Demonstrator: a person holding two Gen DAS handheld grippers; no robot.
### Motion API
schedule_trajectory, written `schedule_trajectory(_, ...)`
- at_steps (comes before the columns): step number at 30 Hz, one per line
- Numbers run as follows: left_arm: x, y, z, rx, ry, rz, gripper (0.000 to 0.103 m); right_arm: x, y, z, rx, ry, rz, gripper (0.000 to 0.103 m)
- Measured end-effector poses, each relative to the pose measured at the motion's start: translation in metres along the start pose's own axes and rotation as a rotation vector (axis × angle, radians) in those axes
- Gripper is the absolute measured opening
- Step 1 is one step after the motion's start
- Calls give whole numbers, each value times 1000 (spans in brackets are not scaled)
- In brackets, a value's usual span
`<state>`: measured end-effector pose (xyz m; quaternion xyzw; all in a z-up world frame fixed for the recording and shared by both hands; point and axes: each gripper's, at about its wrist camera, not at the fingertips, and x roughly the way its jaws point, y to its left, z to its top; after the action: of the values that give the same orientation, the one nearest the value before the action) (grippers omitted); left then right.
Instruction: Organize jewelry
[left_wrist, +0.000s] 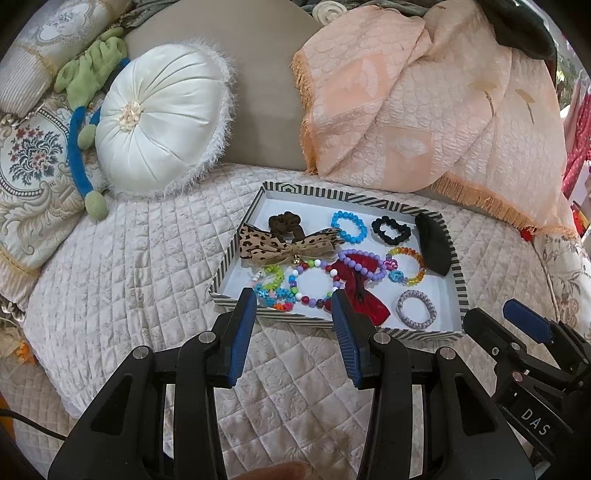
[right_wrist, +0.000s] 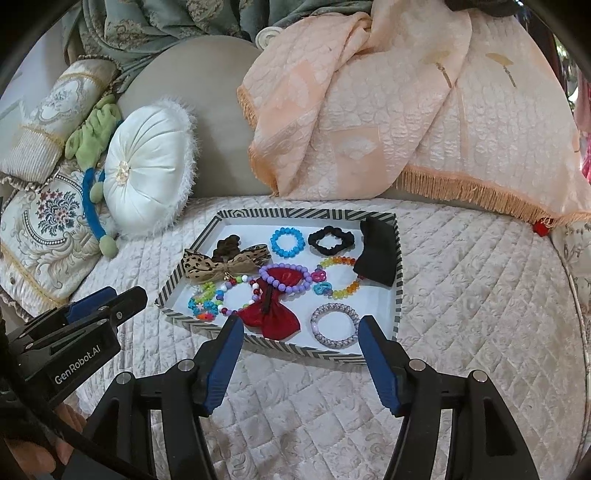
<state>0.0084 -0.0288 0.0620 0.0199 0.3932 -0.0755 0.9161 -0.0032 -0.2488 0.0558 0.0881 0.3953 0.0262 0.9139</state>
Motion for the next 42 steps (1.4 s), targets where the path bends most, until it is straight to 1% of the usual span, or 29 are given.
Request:
schedule_trajectory(14, 1, 2, -1, 6, 6, 6, 42, 1, 2, 0, -13, 12, -13, 64)
schedule_trajectory(42, 11, 6, -6, 3, 24, 3, 41, 15, 5, -4, -26, 53, -6, 65)
